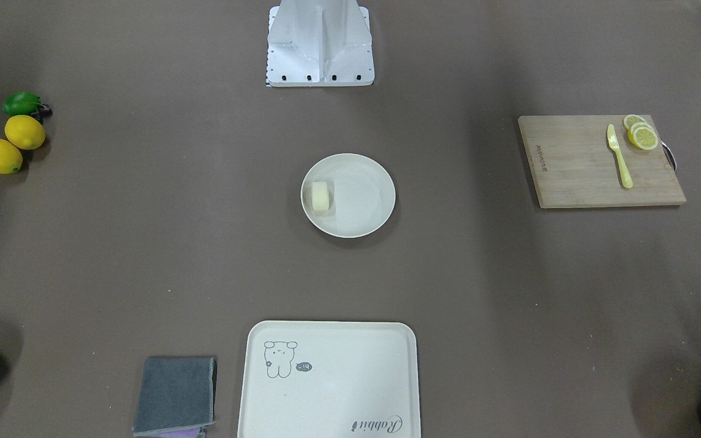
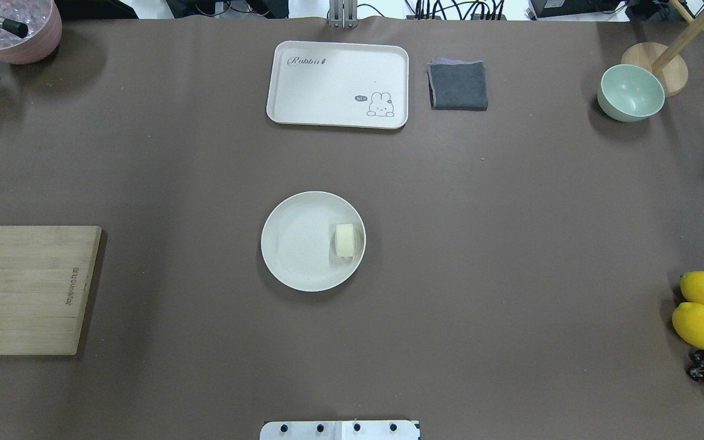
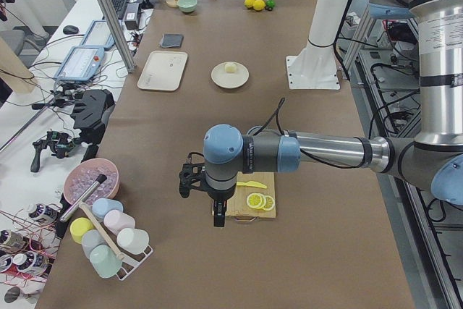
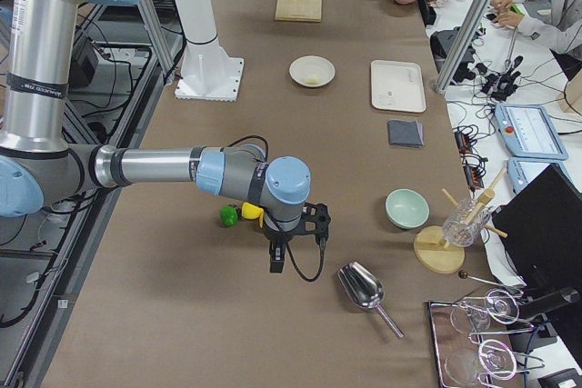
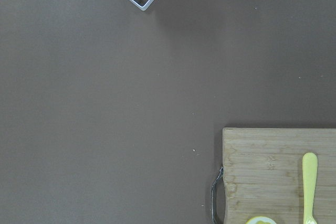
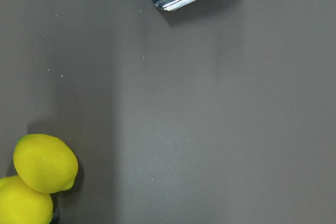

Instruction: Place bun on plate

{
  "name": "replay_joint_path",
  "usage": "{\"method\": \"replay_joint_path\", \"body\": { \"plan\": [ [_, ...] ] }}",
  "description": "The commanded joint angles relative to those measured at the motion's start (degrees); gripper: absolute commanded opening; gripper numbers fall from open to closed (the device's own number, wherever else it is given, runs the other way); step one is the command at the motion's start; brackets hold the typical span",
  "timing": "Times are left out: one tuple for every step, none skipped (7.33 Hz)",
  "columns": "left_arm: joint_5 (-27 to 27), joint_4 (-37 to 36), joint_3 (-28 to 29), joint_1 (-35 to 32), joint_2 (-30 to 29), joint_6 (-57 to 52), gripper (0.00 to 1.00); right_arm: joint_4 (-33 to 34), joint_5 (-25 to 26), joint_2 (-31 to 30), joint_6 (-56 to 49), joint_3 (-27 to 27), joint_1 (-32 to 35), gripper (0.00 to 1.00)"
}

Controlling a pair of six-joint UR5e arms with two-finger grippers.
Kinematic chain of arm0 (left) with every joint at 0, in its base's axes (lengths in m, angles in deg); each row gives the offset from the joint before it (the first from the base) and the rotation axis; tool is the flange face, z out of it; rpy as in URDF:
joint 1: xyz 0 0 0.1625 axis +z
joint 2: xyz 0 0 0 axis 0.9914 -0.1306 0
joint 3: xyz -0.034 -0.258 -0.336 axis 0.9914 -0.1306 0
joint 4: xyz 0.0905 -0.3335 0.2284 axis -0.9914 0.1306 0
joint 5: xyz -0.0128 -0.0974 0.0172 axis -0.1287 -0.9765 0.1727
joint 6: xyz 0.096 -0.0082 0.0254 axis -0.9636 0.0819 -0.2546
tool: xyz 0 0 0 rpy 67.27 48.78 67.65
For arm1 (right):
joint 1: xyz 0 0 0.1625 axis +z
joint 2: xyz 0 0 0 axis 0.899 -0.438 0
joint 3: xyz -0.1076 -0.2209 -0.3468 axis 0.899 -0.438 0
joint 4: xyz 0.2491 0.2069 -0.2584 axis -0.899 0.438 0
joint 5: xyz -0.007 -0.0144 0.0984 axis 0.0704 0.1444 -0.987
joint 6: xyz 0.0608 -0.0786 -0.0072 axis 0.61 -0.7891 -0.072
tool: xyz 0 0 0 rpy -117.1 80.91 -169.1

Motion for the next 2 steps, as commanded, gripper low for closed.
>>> {"method": "replay_joint_path", "body": {
  "plan": [
    [0.0,-0.09,-0.09,0.04,-0.09,-0.02,0.97,0.0,-0.05,-0.03,0.0,0.0,0.0,1.0],
    [0.0,-0.09,0.0,0.3,-0.18,0.06,0.97,0.0,-0.05,0.06,0.0,0.0,0.0,1.0]
  ]
}}
